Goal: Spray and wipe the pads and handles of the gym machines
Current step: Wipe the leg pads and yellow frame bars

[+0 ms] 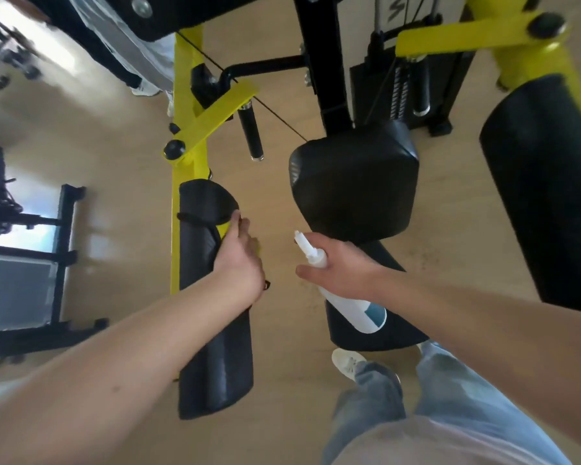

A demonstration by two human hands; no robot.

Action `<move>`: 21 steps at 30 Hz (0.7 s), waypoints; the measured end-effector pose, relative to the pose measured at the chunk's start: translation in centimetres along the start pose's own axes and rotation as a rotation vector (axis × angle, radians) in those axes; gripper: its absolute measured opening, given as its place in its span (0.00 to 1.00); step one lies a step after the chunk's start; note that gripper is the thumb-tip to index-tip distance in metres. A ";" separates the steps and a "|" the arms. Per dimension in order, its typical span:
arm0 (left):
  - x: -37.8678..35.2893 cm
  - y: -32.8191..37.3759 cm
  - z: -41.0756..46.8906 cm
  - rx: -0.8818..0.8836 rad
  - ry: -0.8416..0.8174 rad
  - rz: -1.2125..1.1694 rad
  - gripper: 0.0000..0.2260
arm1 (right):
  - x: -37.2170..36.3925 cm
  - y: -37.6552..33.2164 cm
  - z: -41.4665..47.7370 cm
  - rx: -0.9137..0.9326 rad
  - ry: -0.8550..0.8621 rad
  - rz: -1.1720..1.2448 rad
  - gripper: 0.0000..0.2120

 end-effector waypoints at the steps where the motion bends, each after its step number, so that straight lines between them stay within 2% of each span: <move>1: 0.4 -1.1 1.0 0.062 0.023 -0.022 0.34 | 0.2 0.3 -0.2 -0.005 0.003 -0.019 0.33; 4: 1.5 -3.9 2.6 0.177 0.036 -0.076 0.37 | 0.6 1.0 -0.4 -0.026 0.010 -0.028 0.32; 6: 2.2 -4.1 2.9 0.180 0.014 -0.064 0.37 | 0.7 1.0 -0.2 -0.035 0.015 -0.001 0.32; 13: 0.9 2.1 -0.5 -0.186 -0.132 0.085 0.27 | 0.5 -0.7 0.3 0.038 0.006 0.022 0.33; 19: 0.1 4.4 -5.3 -0.353 -0.113 -0.023 0.26 | 1.1 -1.4 1.1 0.068 -0.027 -0.018 0.30; 21: -0.5 4.8 -6.0 -0.405 -0.087 -0.094 0.22 | 1.1 -1.7 1.6 0.081 -0.044 -0.029 0.29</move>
Point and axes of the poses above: each hand's wrist, its own z-axis towards the middle knuckle, its own x-axis out of the back of the hand, y = z × x, the point moved 1 cm from there along z, towards the middle knuckle, and after that the axes turned 2 degrees about -x, right-handed, at the moved point
